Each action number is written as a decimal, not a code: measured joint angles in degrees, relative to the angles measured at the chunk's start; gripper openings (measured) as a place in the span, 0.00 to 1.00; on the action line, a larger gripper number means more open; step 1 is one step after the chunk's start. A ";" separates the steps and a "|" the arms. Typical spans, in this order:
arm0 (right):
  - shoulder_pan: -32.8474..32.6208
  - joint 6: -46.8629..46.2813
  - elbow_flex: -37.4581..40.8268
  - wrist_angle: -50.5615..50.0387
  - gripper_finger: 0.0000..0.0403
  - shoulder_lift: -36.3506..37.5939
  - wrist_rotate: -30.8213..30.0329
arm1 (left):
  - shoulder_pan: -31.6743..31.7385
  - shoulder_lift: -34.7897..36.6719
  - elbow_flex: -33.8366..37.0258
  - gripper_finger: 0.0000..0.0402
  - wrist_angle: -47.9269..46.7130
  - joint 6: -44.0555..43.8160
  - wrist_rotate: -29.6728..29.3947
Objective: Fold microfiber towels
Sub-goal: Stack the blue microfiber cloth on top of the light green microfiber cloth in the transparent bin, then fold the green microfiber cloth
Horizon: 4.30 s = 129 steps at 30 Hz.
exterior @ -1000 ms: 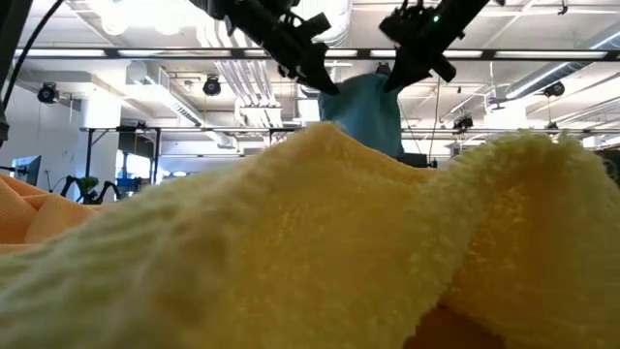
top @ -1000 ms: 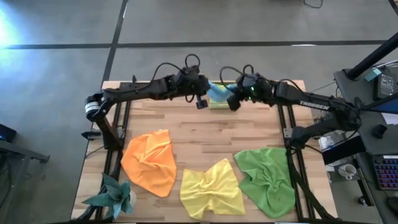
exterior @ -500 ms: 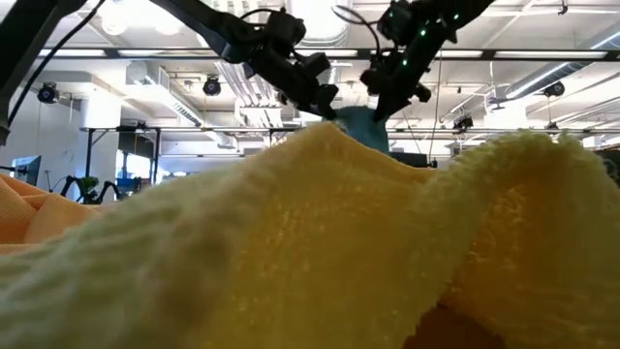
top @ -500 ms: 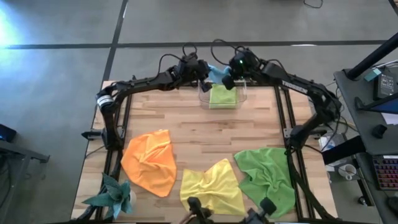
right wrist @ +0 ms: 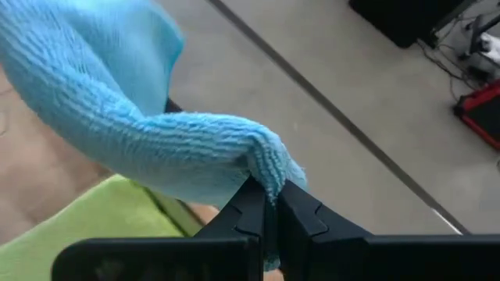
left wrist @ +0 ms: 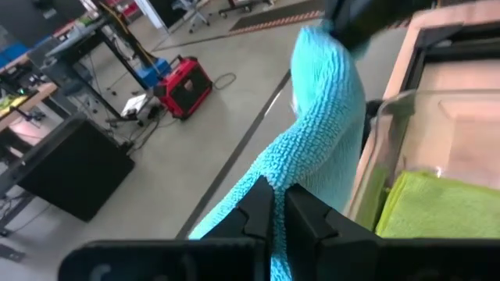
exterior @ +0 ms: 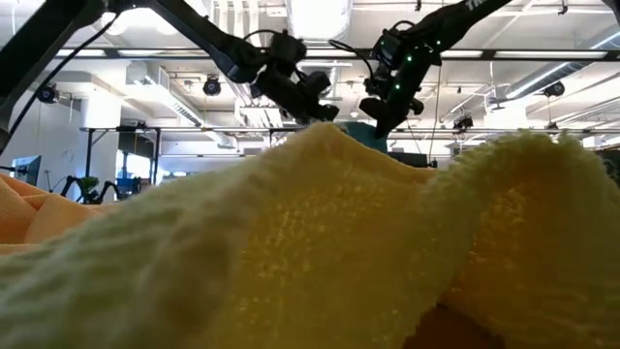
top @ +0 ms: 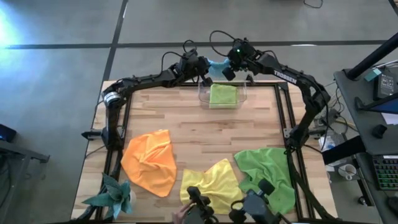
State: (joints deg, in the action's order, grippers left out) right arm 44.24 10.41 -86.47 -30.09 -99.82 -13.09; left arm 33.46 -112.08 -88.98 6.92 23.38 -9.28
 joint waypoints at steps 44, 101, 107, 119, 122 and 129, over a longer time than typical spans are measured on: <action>1.61 2.39 3.31 -26.55 0.03 -5.81 16.52 | 0.61 -4.14 -1.28 0.00 -24.35 -5.20 28.14; -13.42 -28.28 14.60 -30.18 0.34 24.25 22.48 | -10.06 17.46 14.52 0.33 -34.22 -14.05 25.29; -21.31 -41.12 22.39 -29.06 0.33 28.63 22.09 | -13.29 18.35 18.42 0.33 -32.81 -14.05 23.78; -40.23 -66.77 33.68 -22.58 0.30 30.32 18.81 | -17.11 18.48 19.43 0.33 -32.77 -13.76 23.78; -44.50 -72.09 34.60 -21.31 0.30 30.30 16.61 | -18.32 18.48 20.35 0.33 -32.76 -13.94 23.77; -51.31 -79.67 37.78 -17.08 0.29 30.30 12.97 | -20.98 18.48 22.92 0.33 -32.80 -14.01 23.78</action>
State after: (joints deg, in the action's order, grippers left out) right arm -7.07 -69.26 -48.68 -47.17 -69.52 -0.12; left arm 12.47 -93.60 -66.06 -25.88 9.37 14.50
